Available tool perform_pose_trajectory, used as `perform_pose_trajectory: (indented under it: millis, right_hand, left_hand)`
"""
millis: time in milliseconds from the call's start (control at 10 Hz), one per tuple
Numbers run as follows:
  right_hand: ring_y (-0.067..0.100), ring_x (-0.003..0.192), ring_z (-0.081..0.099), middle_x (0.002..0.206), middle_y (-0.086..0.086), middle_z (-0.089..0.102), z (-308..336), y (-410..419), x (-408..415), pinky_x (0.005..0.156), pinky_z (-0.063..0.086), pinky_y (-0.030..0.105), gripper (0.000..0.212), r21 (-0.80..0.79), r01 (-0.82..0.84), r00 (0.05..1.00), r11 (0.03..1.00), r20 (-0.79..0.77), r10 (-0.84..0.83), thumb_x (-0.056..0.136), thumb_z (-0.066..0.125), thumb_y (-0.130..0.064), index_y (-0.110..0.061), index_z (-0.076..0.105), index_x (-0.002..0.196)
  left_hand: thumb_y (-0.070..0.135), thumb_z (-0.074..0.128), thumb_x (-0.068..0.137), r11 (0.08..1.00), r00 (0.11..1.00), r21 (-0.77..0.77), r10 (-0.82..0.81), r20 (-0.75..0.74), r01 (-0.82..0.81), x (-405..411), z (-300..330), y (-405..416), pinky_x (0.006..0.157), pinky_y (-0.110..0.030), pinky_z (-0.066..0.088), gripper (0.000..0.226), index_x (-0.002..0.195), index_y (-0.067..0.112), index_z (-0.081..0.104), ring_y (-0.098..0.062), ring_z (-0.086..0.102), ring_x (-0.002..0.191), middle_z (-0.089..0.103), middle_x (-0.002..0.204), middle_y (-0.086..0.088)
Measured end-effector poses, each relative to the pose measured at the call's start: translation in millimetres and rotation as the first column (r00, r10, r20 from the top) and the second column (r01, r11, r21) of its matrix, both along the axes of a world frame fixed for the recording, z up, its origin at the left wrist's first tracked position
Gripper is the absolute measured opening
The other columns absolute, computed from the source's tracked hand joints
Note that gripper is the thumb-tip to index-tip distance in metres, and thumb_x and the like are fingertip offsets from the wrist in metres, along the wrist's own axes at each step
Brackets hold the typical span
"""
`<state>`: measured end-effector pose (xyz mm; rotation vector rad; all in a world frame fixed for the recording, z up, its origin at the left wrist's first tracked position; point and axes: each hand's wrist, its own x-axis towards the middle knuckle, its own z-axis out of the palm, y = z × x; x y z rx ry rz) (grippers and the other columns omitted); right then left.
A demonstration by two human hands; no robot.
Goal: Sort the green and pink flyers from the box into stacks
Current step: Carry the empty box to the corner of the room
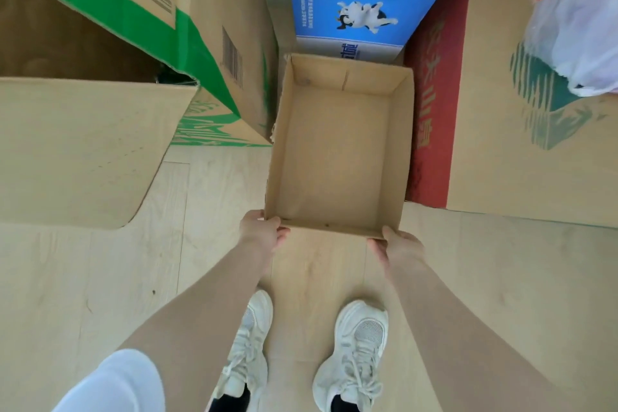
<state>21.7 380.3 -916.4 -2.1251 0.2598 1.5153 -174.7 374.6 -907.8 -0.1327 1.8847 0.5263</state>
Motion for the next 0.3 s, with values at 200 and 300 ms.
perform_pose_trajectory:
  millis: [200,300]
  right_hand:
    - [0.019,0.091,0.06,0.099,0.01,0.06,-19,31,-2,0.095,0.049,0.03,0.013,0.033,0.174,0.983,0.984,-0.059,-0.172,0.089,0.057,0.0,0.005,0.058,0.101]
    - [0.016,0.095,0.06,0.099,0.01,0.059,-21,21,-4,0.097,0.047,0.029,0.017,0.087,0.301,0.948,0.949,-0.132,-0.289,0.091,0.056,-0.005,0.005,0.057,0.104]
  left_hand:
    - [-0.004,0.044,0.092,0.981,0.984,-0.079,0.179,0.009,-0.177,7,-29,38,0.065,-0.02,0.053,0.013,0.097,-0.003,0.056,-0.015,0.059,0.06,0.062,0.092,-0.015]
    - [-0.001,0.048,0.091,0.978,0.979,-0.076,0.197,0.052,-0.193,8,-33,34,0.074,-0.025,0.055,0.018,0.106,-0.002,0.057,-0.016,0.063,0.071,0.063,0.1,-0.015]
